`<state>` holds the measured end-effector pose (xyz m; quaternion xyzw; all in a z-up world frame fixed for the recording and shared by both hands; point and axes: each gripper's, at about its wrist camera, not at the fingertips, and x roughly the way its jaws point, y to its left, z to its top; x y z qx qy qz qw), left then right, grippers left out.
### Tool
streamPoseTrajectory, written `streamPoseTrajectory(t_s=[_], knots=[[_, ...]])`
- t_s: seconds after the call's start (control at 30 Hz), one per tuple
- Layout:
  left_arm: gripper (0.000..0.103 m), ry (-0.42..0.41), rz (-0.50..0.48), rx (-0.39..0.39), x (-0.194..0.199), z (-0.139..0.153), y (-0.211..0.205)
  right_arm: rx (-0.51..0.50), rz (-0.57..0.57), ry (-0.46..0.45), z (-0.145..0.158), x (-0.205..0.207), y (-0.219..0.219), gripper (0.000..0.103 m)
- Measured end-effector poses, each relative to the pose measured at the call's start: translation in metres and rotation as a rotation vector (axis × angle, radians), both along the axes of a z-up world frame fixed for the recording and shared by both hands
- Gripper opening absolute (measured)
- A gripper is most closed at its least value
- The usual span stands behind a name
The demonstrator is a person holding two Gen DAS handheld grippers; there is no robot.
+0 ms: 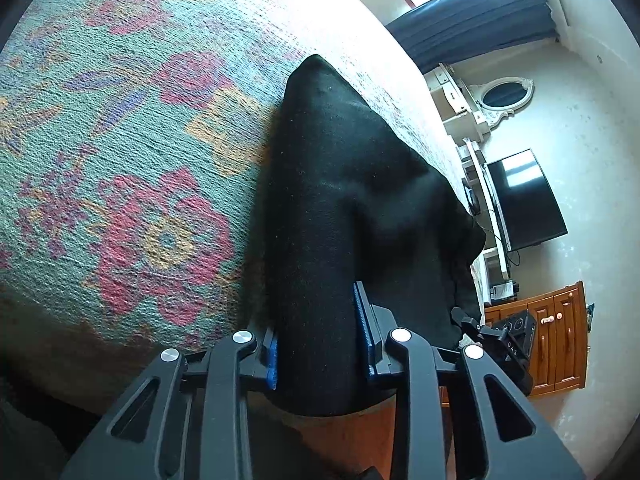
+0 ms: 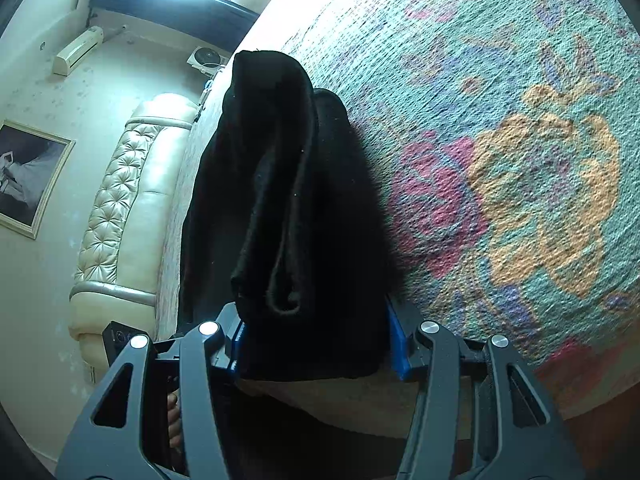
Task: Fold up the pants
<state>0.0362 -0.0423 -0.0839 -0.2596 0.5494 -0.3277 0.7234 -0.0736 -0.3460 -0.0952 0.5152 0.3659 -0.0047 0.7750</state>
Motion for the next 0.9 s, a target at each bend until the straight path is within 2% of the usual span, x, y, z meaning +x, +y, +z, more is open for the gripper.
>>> streamPoseTrajectory(t_s=[0.57,0.9], knots=[[0.029,-0.012,0.053,-0.001,0.004,0.0,0.022,-0.014,0.064,-0.018,0.021,0.033,0.038,0.049],[0.029,-0.01,0.134,0.014,0.001,0.001,0.049,-0.015,0.18,-0.025,0.029,0.067,0.073,0.048]])
